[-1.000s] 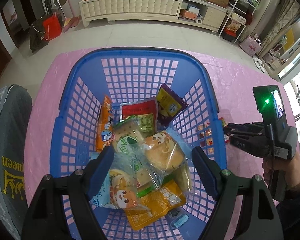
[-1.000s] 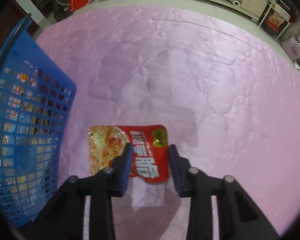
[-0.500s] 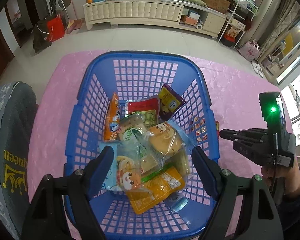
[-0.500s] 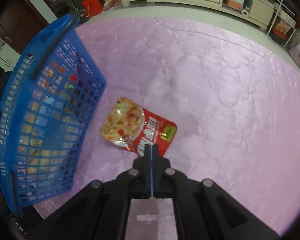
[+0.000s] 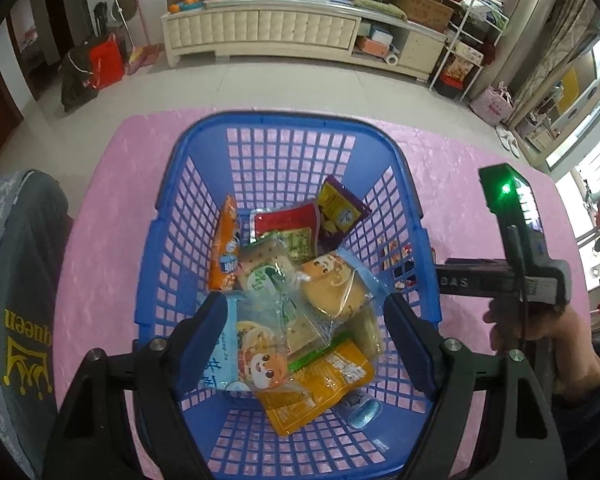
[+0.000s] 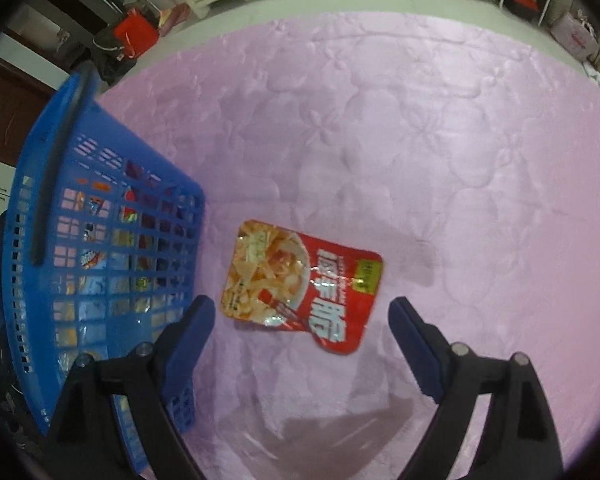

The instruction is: Organize snacks

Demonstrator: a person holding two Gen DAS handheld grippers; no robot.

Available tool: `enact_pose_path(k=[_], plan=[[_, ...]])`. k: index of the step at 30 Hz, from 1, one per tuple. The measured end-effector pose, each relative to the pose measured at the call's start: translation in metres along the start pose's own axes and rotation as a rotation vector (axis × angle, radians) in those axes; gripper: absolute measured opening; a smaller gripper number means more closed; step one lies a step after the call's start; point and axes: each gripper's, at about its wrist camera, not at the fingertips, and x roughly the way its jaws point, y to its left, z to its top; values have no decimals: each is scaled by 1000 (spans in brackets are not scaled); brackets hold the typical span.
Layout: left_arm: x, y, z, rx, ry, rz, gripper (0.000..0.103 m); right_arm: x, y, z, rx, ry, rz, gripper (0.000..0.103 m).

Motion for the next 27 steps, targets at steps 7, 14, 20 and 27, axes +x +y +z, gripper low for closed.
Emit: enact_pose_path(k=[7, 14, 20, 27], plan=[[8, -1, 2, 22, 0, 16, 79, 23, 6, 15, 16, 10, -54, 92], [14, 2, 2, 21, 9, 13, 79, 26, 17, 20, -41, -6, -137, 91], [15, 5, -2, 25, 17, 2, 79, 31, 46, 10, -152, -26, -243, 79], [9, 10, -6, 1, 12, -20, 79, 25, 55, 7, -197, -45, -237, 52]])
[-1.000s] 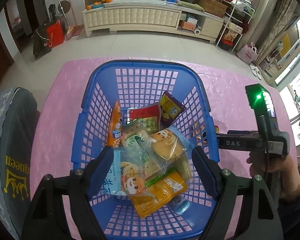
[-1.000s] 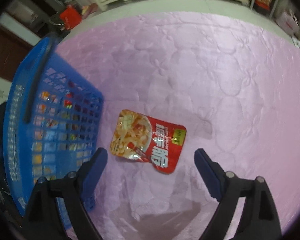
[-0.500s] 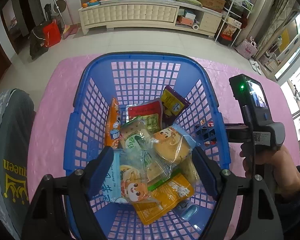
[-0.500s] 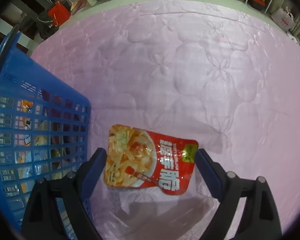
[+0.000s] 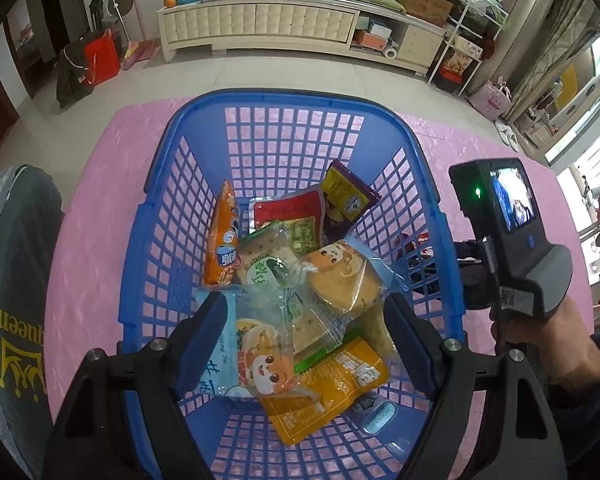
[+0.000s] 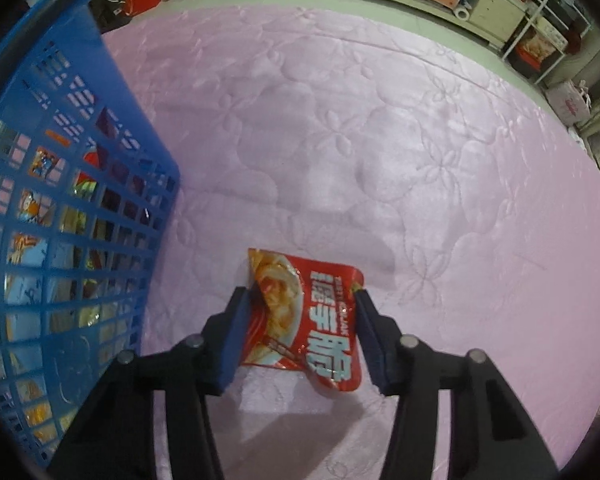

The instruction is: Organize snacks

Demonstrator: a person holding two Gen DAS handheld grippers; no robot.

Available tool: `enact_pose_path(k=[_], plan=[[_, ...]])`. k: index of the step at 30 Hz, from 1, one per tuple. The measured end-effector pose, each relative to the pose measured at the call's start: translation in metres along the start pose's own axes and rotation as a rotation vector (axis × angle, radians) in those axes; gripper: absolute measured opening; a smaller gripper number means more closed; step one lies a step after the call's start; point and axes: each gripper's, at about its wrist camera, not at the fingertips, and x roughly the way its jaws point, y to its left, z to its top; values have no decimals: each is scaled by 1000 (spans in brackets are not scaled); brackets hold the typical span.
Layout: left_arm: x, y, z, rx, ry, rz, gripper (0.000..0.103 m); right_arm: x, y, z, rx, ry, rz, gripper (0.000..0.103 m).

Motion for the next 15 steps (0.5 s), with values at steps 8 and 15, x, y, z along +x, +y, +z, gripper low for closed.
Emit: enact_pose_path(k=[8, 15], plan=[[0, -6, -3, 0, 5, -17, 79, -19, -27, -39, -33, -52, 18, 27], [-5, -17, -8, 44, -18, 17, 79, -22, -40, -45, 19, -73, 105, 22]])
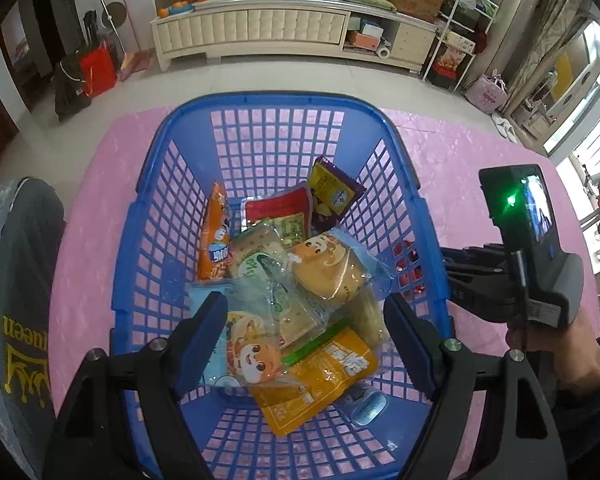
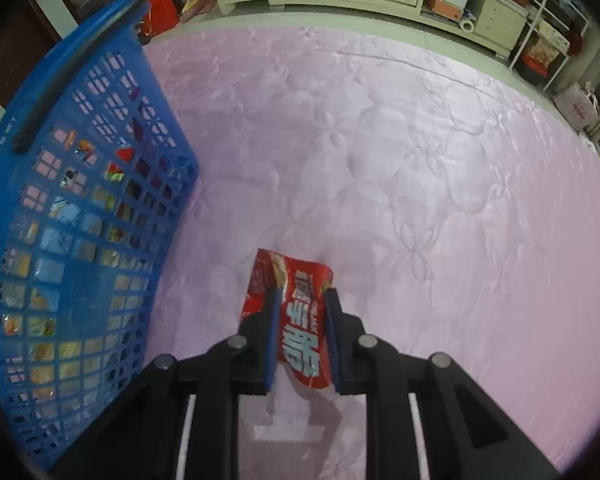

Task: Organize snacks
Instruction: 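Carry the red packet over the basket with the right gripper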

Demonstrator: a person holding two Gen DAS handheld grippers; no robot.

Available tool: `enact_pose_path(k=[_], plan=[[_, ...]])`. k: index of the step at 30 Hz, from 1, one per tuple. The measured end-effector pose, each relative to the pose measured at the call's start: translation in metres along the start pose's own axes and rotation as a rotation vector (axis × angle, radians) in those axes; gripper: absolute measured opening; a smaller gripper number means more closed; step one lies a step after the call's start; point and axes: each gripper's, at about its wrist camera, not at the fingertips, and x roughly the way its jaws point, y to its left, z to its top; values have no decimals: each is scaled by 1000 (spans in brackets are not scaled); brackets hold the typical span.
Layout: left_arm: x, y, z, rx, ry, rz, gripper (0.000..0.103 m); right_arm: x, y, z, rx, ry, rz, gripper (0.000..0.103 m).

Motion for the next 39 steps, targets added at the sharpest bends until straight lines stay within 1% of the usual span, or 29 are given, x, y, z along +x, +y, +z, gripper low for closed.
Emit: enact_pose_path(k=[4, 8, 11, 12, 15, 16, 19, 22, 24, 26, 28, 30, 32, 33, 34, 35, 39], plan=[[-5, -1, 1, -10, -17, 0, 79, -27, -7, -13, 17, -13, 9, 20], [-20, -10, 0, 28, -55, -10, 79, -55, -13, -16, 21, -58, 8, 20], [-32, -13, -1, 24, -80, -4, 79, -76, -12, -17, 23, -88, 8, 20], [-36, -13, -1, 23, -91, 0, 79, -85, -8, -22, 21, -101, 6, 20], [-50, -12, -3, 30, -122, 7, 79, -116, -2, -24, 11, -149, 11, 20], [-57, -11, -5, 32, -140, 16, 79, -122, 3, -16, 5, -165, 14, 20], [-70, -8, -6, 49, -173, 27, 79, -151, 15, -15, -16, -211, 17, 20], [-78, -2, -7, 53, -191, 31, 79, -162, 29, -11, -36, -239, 31, 20], [-82, 4, -7, 52, -189, 23, 79, -170, 38, -9, -49, -251, 50, 20], [-84, 10, -8, 45, -191, 15, 79, -171, 49, -4, -71, -257, 63, 20], [-85, 18, -8, 32, -192, 26, 79, -168, 61, -1, -94, -265, 75, 20], [-87, 30, -10, 16, -199, 57, 87, -163, 76, 3, -117, -262, 87, 20], [-89, 40, -11, -3, -220, 65, 87, -159, 86, 6, -132, -252, 97, 20], [-89, 48, -12, -12, -225, 61, 89, -155, 93, 9, -143, -245, 100, 20], [-89, 53, -13, -17, -220, 60, 90, -151, 99, 12, -151, -238, 99, 20], [-87, 58, -14, -18, -217, 61, 95, -147, 103, 14, -160, -231, 97, 20], [-79, 71, -16, -10, -202, 96, 100, -135, 119, 27, -180, -220, 89, 20]])
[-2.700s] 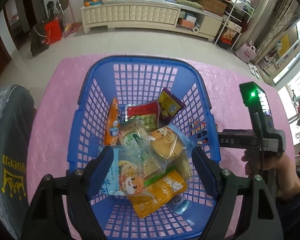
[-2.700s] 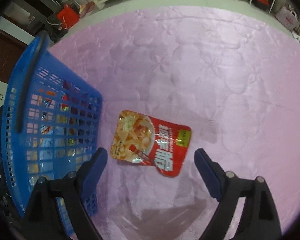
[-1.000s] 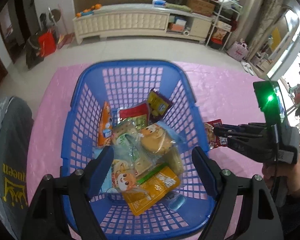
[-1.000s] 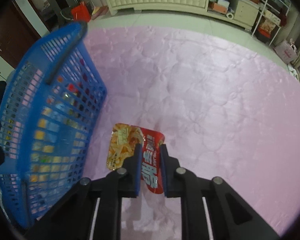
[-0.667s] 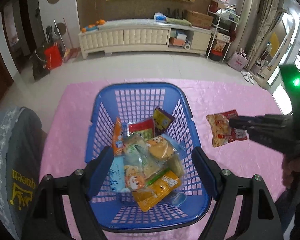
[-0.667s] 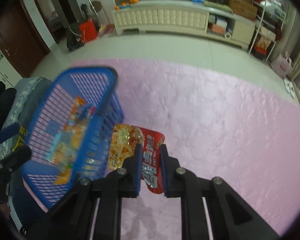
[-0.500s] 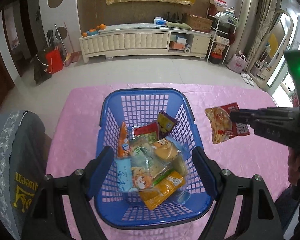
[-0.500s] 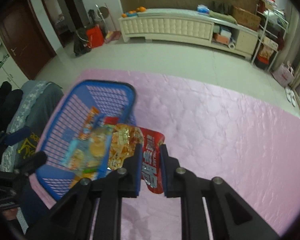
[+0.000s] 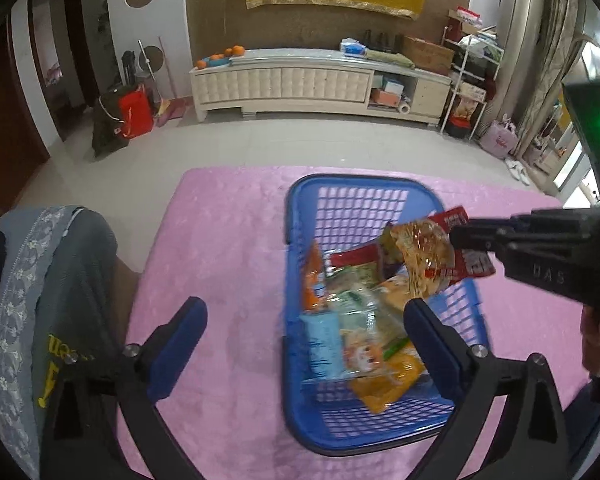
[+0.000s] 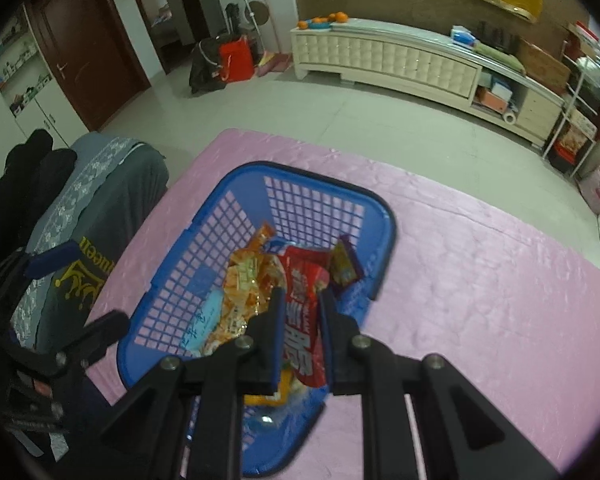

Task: Organize snacks
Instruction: 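Carry the red packet over the basket with the right gripper, then lower the red packet into the basket and open the right gripper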

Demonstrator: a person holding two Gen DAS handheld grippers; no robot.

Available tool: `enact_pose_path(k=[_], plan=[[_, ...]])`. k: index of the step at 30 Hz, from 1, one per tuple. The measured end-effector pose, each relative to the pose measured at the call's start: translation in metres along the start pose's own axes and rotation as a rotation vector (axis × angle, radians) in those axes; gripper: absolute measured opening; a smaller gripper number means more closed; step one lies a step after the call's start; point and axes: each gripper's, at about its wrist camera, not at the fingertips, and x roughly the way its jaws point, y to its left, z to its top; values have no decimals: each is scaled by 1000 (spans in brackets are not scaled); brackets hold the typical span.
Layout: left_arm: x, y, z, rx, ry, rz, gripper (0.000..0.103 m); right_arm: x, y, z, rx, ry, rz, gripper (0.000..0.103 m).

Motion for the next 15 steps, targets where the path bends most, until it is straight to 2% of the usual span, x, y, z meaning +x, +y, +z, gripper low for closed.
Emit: enact_pose_path(k=[1, 7, 13, 15], plan=[[1, 3, -1, -3, 5, -3, 103, 6, 3, 4, -5, 1, -3, 20], [15, 21, -1, -33, 15, -12, 103, 41, 20, 20, -38, 42, -25, 20], [28, 32, 0, -53, 24, 9, 103, 67, 36, 23, -118, 18, -134, 20], [33, 37, -1, -70, 32, 15, 103, 72, 38, 21, -136, 21, -134, 27]])
